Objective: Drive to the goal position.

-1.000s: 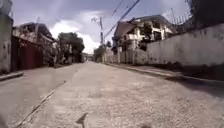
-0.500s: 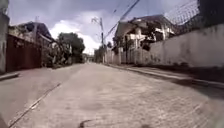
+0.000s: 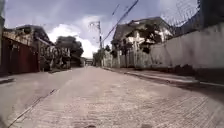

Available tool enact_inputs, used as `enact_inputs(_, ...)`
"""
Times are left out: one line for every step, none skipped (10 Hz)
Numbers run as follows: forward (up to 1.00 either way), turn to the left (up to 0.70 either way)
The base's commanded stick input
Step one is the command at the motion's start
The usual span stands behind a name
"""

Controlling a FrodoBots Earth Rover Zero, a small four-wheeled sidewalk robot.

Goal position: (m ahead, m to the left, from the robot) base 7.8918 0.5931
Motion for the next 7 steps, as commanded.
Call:
enact_inputs(0.85, 0.01)
enact_inputs(0.85, 0.01)
enact_inputs(0.85, 0.01)
enact_inputs(0.85, 0.01)
enact_inputs(0.85, 0.01)
enact_inputs(0.85, 0.01)
enact_inputs(0.85, 0.01)
